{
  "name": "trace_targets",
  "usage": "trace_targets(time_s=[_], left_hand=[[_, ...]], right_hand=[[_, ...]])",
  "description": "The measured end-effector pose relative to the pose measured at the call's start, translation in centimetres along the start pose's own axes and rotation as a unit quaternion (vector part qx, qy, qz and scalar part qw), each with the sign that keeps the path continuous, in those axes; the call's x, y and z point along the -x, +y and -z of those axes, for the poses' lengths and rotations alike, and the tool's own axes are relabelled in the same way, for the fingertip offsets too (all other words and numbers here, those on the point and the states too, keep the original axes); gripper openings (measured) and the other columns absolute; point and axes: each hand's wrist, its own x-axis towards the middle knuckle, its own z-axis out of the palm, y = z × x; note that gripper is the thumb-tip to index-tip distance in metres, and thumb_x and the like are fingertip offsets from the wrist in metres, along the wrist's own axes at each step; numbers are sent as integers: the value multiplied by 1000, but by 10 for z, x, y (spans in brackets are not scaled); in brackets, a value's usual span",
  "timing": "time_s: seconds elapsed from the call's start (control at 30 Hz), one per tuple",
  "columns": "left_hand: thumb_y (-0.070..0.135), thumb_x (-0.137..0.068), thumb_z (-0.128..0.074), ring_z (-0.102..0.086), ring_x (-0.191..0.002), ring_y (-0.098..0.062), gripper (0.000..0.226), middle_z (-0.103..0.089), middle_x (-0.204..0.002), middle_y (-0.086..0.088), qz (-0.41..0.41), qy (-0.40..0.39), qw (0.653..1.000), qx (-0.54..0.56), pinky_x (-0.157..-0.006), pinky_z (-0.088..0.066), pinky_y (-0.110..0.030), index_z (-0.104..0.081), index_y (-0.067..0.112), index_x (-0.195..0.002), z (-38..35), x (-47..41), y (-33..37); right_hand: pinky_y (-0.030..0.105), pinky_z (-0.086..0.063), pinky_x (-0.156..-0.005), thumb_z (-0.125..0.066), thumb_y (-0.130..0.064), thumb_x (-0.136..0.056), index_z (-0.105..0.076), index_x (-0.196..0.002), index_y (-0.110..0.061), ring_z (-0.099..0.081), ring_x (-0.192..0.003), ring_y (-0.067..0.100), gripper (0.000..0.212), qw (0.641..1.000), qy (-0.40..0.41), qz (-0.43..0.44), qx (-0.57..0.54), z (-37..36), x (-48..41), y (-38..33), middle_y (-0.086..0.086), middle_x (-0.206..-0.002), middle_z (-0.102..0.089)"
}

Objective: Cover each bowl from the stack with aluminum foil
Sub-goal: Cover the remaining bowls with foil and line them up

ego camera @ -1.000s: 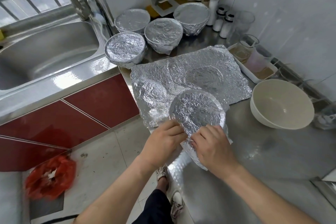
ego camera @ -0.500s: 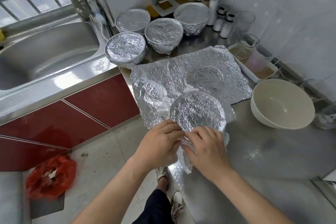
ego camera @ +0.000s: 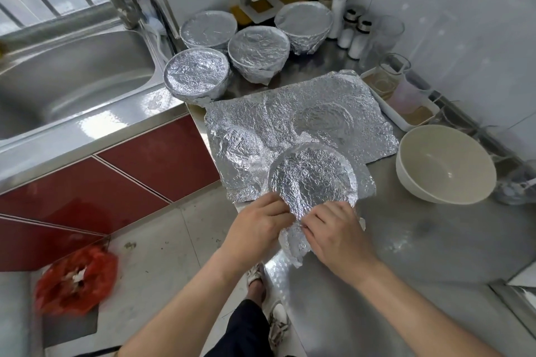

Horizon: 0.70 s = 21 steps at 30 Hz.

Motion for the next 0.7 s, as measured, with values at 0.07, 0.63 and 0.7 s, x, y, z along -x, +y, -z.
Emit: trace_targets(time_s=[0.07, 0.63, 0.7], left_hand=[[-1, -81, -67, -57, -90, -21, 14, -66, -87, 0, 4, 0, 1000, -6, -73, -51, -33, -73, 12, -83, 0, 0, -3], [1, -84, -72, -57, -87, -21, 10, -67, -85, 1, -34, 7, 999, -24, -78, -51, -34, -72, 11, -80, -5, -6, 1], [1, -87, -64, -57, -87, -21, 14, -67, -84, 0, -37, 15, 999, -22, -79, -51, -34, -71, 10, -79, -7, -8, 0]], right_hand=[[32, -36, -72, -70, -10, -80, -60, -75, -17, -49, -69, 21, 13, 1000, -1, -1, 3, -3, -2, -2, -2, -74, -54], [34, -36, -71, -73, -6, -76, -63, -78, -19, -53, -74, 21, 17, 999, -10, -32, -10, 11, 12, 13, -4, -79, -56], [33, -34, -71, -73, -1, -72, -62, -75, -16, -50, -71, 22, 20, 1000, -4, -29, -1, 9, 11, 13, -1, -76, -53]])
